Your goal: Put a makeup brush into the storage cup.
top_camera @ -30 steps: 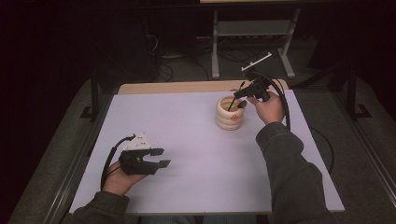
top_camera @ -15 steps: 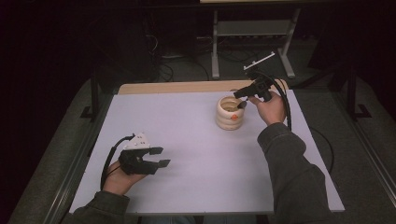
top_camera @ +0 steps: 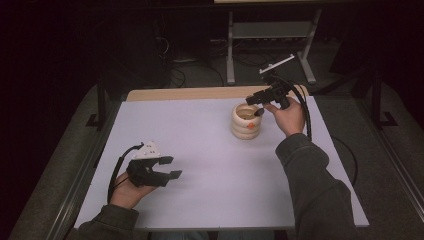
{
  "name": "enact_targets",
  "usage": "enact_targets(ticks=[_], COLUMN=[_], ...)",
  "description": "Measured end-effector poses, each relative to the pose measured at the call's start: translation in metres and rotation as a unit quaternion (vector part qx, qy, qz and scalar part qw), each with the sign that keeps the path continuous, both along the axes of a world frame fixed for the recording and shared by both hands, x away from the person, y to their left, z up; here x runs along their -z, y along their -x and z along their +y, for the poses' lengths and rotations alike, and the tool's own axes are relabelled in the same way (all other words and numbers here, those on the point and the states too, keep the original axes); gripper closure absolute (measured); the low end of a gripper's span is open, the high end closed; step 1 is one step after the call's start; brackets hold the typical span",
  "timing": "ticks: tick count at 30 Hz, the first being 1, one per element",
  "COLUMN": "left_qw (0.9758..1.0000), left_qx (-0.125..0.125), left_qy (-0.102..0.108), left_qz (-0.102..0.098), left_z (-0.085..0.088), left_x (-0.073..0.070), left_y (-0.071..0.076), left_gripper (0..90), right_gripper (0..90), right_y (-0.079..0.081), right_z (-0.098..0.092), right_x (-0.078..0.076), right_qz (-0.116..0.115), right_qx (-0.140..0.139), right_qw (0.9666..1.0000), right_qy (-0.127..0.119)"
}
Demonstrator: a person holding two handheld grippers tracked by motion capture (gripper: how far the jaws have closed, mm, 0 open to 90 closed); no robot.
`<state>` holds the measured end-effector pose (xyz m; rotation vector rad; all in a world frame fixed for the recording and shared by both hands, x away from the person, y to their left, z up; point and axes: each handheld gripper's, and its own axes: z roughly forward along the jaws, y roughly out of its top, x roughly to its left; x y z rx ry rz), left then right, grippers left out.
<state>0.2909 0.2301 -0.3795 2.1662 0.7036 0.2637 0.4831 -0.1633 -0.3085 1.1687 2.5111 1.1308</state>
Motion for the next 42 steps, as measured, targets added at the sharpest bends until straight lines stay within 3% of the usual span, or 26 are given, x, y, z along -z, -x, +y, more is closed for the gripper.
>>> enact_targets(ticks=[19, 42], left_qw=[0.9999, 0.9998], left_qx=[-0.011, -0.017], left_qy=[0.008, 0.009], left_qz=[0.004, 0.002], left_z=[0.002, 0.003], left_x=[0.0, -0.001], left_y=[-0.002, -0.001], left_gripper=[36.8, 34.9], right_gripper=[36.4, 33.4], right_y=[0.01, 0.024], right_z=[0.012, 0.022], right_x=[-0.002, 0.001], right_qz=[-0.002, -0.013], right_qx=[-0.015, -0.032], right_qw=[0.9998, 0.9991], right_qy=[-0.014, -0.023])
